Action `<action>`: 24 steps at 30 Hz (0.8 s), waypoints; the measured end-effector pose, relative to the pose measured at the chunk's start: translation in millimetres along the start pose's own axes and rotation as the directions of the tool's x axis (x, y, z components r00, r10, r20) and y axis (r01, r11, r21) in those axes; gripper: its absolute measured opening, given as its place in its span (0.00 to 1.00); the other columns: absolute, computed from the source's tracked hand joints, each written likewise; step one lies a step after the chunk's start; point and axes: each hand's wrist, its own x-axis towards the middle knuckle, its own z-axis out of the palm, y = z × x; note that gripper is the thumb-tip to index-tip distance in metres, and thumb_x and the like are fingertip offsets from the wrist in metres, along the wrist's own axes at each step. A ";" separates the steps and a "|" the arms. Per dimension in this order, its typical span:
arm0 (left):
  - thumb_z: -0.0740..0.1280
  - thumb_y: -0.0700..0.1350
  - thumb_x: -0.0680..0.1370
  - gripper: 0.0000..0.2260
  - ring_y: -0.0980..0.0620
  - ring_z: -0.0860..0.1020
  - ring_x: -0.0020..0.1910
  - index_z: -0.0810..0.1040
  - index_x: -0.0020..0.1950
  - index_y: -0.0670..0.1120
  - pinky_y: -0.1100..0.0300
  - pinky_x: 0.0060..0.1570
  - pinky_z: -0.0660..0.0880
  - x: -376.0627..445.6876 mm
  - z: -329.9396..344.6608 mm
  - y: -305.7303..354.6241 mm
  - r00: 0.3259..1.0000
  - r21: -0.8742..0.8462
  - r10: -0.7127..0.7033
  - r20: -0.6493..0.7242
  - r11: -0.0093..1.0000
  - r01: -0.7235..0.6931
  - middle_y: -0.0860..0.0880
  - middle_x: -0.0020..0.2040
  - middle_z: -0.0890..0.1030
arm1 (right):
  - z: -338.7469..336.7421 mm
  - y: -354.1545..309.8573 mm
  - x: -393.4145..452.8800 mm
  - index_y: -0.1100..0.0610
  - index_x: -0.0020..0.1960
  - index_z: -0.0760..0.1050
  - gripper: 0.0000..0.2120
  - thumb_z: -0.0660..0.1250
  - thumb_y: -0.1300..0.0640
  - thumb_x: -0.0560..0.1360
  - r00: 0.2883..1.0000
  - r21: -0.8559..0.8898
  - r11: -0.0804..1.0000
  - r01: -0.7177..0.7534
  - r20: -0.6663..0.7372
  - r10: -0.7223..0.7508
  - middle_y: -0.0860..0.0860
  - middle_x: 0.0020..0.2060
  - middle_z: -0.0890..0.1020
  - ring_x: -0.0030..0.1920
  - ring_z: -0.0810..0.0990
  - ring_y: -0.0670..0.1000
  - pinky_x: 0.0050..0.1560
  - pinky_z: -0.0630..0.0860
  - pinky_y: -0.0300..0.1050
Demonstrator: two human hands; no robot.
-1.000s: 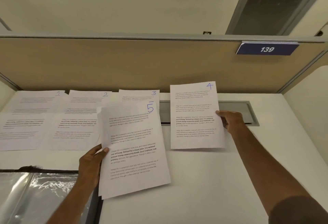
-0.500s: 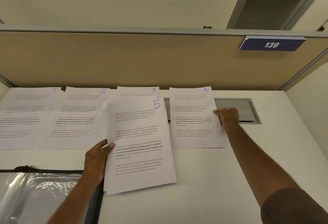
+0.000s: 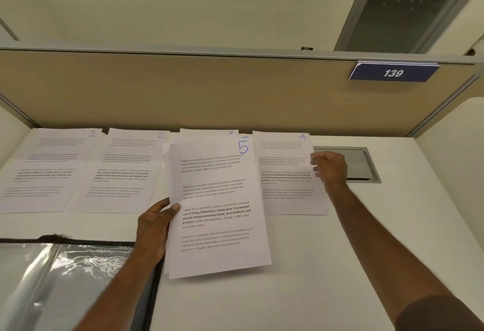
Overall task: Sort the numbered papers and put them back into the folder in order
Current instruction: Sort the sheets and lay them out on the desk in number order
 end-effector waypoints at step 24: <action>0.72 0.36 0.76 0.17 0.40 0.85 0.46 0.78 0.65 0.40 0.46 0.47 0.84 -86.5 -23.0 7.4 0.989 -0.046 0.046 0.140 0.998 -0.040 0.37 0.52 0.85 | -0.1 23.0 -234.1 0.56 0.45 0.83 0.05 0.77 0.56 0.73 0.974 0.267 0.961 0.066 0.193 -0.120 0.49 0.41 0.87 0.42 0.87 0.54 0.41 0.85 0.55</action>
